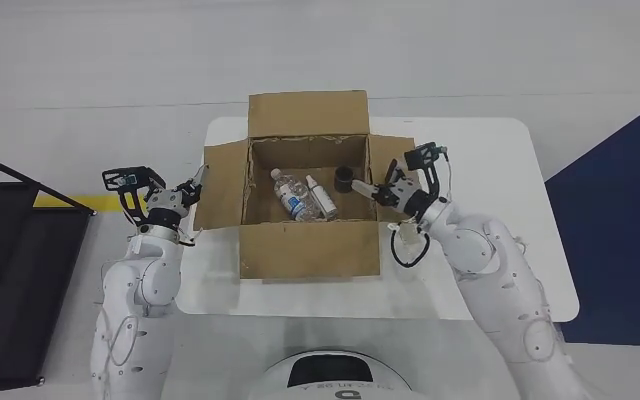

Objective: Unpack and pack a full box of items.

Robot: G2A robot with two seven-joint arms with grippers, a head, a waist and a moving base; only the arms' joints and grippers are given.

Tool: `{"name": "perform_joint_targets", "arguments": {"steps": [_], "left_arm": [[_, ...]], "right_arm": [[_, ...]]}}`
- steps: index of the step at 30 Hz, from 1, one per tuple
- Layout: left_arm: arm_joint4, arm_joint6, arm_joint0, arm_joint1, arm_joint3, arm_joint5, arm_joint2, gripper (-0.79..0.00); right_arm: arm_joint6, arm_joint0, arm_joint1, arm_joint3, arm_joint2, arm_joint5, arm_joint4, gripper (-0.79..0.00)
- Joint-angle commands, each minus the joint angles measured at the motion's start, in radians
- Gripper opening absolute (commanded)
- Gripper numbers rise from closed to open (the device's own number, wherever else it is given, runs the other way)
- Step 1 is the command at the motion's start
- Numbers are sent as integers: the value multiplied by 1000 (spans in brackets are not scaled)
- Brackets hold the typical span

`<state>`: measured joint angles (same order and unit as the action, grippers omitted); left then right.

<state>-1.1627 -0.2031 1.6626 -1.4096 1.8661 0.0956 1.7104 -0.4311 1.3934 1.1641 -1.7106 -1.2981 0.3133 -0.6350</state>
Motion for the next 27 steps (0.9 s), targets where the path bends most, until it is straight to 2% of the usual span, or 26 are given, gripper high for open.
{"name": "perform_joint_targets", "arguments": {"steps": [1,16,18,22,25,27], "left_arm": [[0,0,0,0,0,0,0,0],[0,0,0,0,0,0,0,0],[0,0,0,0,0,0,0,0],[0,0,0,0,0,0,0,0],[0,0,0,0,0,0,0,0],[0,0,0,0,0,0,0,0]], "right_arm": [[24,10,1,-6,3,5,19,0],[36,18,2,-12,3,6,29,0],[33,13,2,-48,14,24,13,0],[-38,-27,-1,-135,23,46,-10,0],[-174,-100,-2,-174,56,80,26,0],[-271,-175,2,-165,94,57,31,0]]}}
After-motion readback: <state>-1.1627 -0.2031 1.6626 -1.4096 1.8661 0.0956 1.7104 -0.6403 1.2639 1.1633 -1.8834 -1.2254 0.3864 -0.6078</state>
